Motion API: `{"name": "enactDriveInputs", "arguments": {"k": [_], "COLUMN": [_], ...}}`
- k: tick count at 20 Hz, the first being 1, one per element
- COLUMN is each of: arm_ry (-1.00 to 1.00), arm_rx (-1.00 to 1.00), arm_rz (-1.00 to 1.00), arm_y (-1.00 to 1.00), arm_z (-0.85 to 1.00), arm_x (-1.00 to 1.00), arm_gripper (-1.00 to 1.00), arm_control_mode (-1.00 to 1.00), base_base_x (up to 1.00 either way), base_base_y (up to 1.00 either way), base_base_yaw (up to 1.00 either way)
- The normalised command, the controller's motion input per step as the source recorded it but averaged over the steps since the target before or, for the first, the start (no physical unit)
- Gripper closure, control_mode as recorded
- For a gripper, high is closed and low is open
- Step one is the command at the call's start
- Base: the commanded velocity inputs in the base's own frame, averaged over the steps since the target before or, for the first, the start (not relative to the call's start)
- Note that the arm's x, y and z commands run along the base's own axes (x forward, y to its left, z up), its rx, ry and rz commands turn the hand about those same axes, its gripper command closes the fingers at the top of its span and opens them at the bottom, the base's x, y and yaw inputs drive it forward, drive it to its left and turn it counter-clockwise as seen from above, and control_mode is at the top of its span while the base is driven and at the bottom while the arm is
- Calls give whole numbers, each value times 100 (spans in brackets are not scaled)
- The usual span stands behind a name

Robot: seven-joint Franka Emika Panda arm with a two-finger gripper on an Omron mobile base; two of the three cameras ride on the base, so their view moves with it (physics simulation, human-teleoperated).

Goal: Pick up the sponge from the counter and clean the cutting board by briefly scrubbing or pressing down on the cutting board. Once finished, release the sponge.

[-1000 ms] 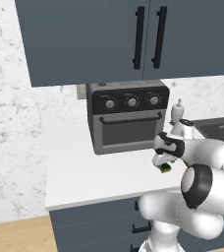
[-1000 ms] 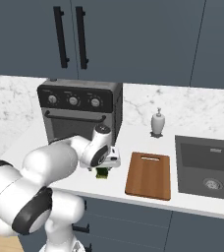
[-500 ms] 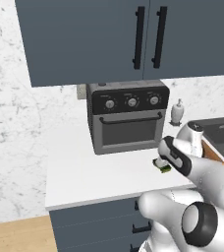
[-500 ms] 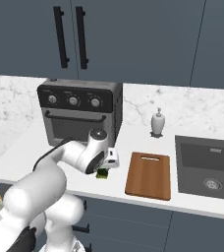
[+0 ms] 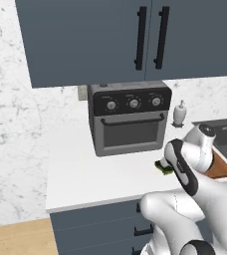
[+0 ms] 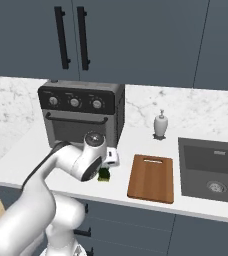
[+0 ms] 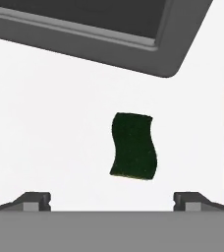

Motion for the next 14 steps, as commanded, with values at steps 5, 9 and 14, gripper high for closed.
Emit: {"name": "enactDriveInputs", "arguments": {"k": [5,9,14], "arm_ry": [-6,-3,-2], "arm_rx": [3,4,5], "arm_rz": [0,0,-1], "arm_y": [0,-5,-20], "arm_z": [36,31,27], "arm_x": [-6,-6,-14], "arm_gripper": [-100,-100,-100], "arm_control_mode": [-100,-100,-100], "base_base_x": [0,0,0], "base_base_y": [0,0,0], "base_base_yaw": [0,0,0]}}
